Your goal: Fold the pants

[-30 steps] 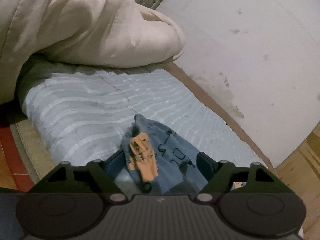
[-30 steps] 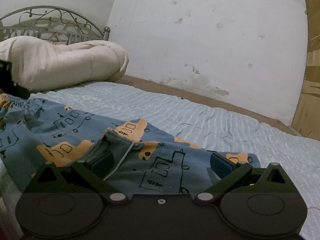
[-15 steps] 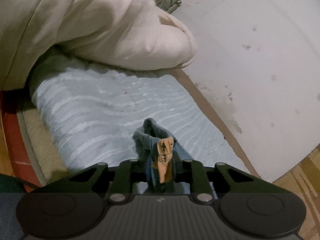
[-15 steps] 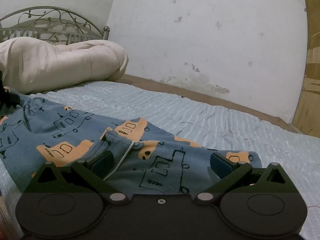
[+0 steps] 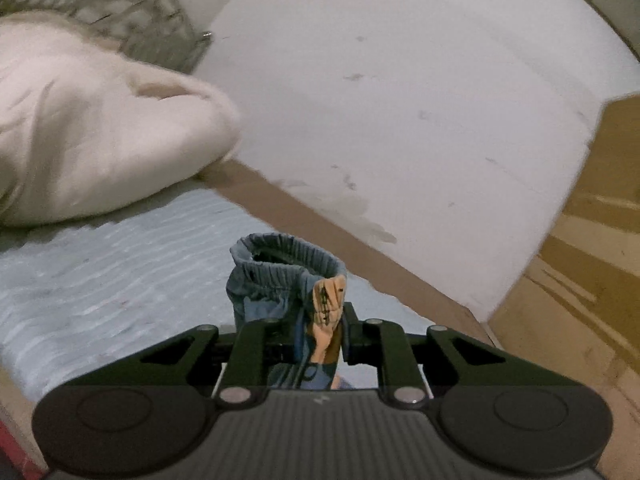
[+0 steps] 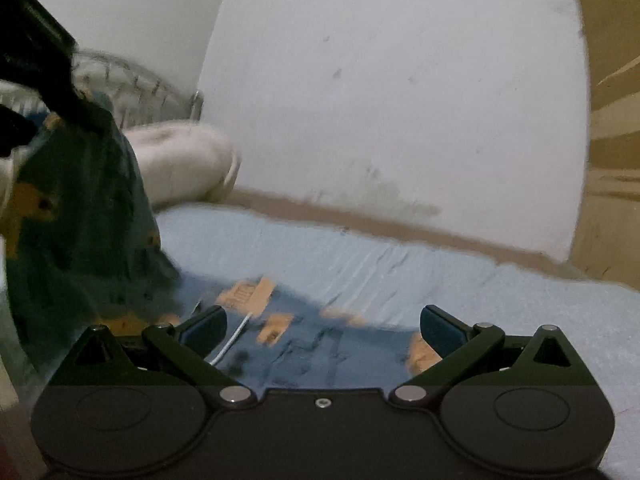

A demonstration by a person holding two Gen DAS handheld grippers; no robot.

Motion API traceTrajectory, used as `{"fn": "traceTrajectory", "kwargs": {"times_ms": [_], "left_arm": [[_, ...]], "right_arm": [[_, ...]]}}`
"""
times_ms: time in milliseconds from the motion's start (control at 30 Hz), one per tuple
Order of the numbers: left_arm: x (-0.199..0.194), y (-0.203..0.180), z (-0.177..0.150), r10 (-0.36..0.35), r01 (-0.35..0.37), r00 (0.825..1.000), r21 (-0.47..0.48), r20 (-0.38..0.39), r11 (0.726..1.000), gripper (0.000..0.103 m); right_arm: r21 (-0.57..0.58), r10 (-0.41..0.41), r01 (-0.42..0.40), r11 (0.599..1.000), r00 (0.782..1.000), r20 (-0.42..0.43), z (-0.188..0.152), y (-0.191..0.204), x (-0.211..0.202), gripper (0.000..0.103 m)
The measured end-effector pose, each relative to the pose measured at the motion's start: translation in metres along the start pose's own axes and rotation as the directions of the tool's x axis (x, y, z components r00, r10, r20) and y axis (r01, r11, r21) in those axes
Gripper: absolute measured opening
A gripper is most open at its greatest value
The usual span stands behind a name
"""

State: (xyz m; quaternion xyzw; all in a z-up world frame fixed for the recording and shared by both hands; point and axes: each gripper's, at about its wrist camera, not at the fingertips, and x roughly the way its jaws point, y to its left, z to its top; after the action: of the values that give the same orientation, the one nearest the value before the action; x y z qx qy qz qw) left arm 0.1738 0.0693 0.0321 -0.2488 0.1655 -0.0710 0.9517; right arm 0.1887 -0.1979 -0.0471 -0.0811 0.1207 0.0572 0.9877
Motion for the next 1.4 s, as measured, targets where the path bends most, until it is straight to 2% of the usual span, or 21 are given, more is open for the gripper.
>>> {"fn": "traceTrajectory", "kwargs": {"times_ms": [100, 233, 367, 467, 567, 633, 700, 767, 833, 900, 967, 1000, 1133, 1200, 1267, 1400], "left_arm": [[0.005, -0.029, -0.002, -0.043, 0.045, 0.999, 0.057, -0.026, 0.997, 0.019], [0.017, -0.073, -0.015, -0.084, 0.097, 0.993, 0.163, -0.082, 0.982, 0.019], [0.029, -0.115, -0.040, -0.146, 0.183, 0.975, 0.232, -0.170, 0.955, 0.019], [0.037, -0.145, -0.064, -0.157, 0.226, 0.960, 0.315, -0.231, 0.922, 0.019], [0.046, -0.169, -0.092, -0.116, 0.232, 0.952, 0.422, -0.283, 0.877, 0.019], [0.051, -0.178, -0.109, -0.088, 0.233, 0.946, 0.462, -0.313, 0.856, 0.020], [0.055, -0.181, -0.119, -0.080, 0.246, 0.933, 0.459, -0.352, 0.854, 0.027], [0.064, -0.179, -0.125, -0.084, 0.270, 0.912, 0.435, -0.400, 0.859, 0.034], [0.065, -0.178, -0.130, -0.107, 0.308, 0.888, 0.407, -0.447, 0.860, 0.052], [0.061, -0.178, -0.134, -0.125, 0.331, 0.877, 0.393, -0.464, 0.858, 0.061], [0.060, -0.174, -0.131, -0.126, 0.326, 0.878, 0.384, -0.461, 0.864, 0.070], [0.058, -0.171, -0.128, -0.121, 0.312, 0.885, 0.378, -0.450, 0.872, 0.075], [0.047, -0.157, -0.102, -0.065, 0.201, 0.933, 0.365, -0.353, 0.909, 0.096], [0.044, -0.149, -0.088, -0.020, 0.136, 0.954, 0.373, -0.300, 0.918, 0.102], [0.043, -0.139, -0.076, 0.020, 0.089, 0.962, 0.384, -0.271, 0.919, 0.102], [0.043, -0.112, -0.052, 0.126, -0.020, 0.965, 0.413, -0.231, 0.910, 0.102]], "right_arm": [[-0.050, -0.047, 0.049, 0.998, 0.998, 0.039, 0.004, -0.019, -0.023, 0.102], [-0.038, -0.122, 0.122, 0.992, 0.992, 0.015, 0.000, -0.058, -0.047, 0.102], [0.010, -0.262, 0.263, 0.965, 0.964, -0.044, -0.012, -0.094, -0.062, 0.102], [0.058, -0.345, 0.350, 0.935, 0.935, -0.080, -0.026, -0.114, -0.067, 0.102], [0.118, -0.397, 0.409, 0.905, 0.911, -0.115, -0.036, -0.134, -0.068, 0.102], [0.154, -0.411, 0.427, 0.891, 0.903, -0.126, -0.041, -0.143, -0.069, 0.102], [0.180, -0.417, 0.436, 0.882, 0.899, -0.134, -0.044, -0.150, -0.068, 0.102], [0.199, -0.415, 0.438, 0.877, 0.898, -0.148, -0.049, -0.155, -0.068, 0.102], [0.211, -0.409, 0.436, 0.875, 0.899, -0.158, -0.051, -0.154, -0.066, 0.102], [0.213, -0.406, 0.434, 0.875, 0.899, -0.164, -0.051, -0.152, -0.065, 0.102], [0.212, -0.404, 0.434, 0.876, 0.899, -0.168, -0.054, -0.153, -0.061, 0.102], [0.212, -0.403, 0.433, 0.876, 0.899, -0.170, -0.054, -0.152, -0.060, 0.102], [0.212, -0.397, 0.426, 0.880, 0.903, -0.164, -0.057, -0.150, -0.062, 0.102], [0.225, -0.397, 0.419, 0.880, 0.908, -0.135, -0.058, -0.151, -0.065, 0.102], [0.247, -0.386, 0.400, 0.883, 0.916, -0.104, -0.059, -0.152, -0.067, 0.102], [0.265, -0.333, 0.334, 0.904, 0.941, -0.051, -0.058, -0.148, -0.074, 0.102]]}}
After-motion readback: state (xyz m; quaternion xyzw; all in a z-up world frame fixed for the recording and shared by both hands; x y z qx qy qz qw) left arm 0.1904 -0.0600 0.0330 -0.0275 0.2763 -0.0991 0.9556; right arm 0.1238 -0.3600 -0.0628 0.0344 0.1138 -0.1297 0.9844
